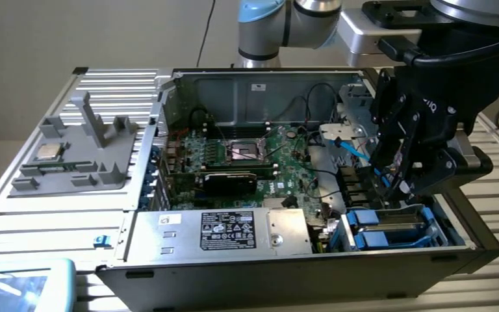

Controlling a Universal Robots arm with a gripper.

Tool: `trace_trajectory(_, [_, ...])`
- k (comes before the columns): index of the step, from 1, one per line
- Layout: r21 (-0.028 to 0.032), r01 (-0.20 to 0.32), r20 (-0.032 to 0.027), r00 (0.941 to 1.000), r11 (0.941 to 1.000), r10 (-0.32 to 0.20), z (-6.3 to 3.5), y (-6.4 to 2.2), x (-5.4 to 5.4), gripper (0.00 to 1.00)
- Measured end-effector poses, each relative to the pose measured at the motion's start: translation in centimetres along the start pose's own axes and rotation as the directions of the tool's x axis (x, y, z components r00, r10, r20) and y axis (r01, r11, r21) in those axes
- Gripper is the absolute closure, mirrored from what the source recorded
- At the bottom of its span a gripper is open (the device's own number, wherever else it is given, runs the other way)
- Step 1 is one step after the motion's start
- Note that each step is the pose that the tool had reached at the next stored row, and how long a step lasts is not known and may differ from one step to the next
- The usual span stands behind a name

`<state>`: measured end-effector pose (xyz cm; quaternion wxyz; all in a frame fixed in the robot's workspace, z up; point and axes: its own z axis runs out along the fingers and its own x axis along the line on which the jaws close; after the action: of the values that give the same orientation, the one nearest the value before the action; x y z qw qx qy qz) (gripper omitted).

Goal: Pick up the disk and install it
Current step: 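Insert the disk into the insertion slot, then insert the first disk wire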

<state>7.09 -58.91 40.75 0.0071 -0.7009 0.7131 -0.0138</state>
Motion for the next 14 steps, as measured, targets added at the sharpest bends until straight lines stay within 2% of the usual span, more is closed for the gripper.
trace_trajectory(2, [-0.0059,0.0,-0.0001,1.0,1.0,0.0,0.01,-0.6,-0.02,0.48])
trace_trajectory(14, [-0.0061,0.0,-0.0001,1.0,1.0,0.0,0.02,-0.66,-0.02,0.48])
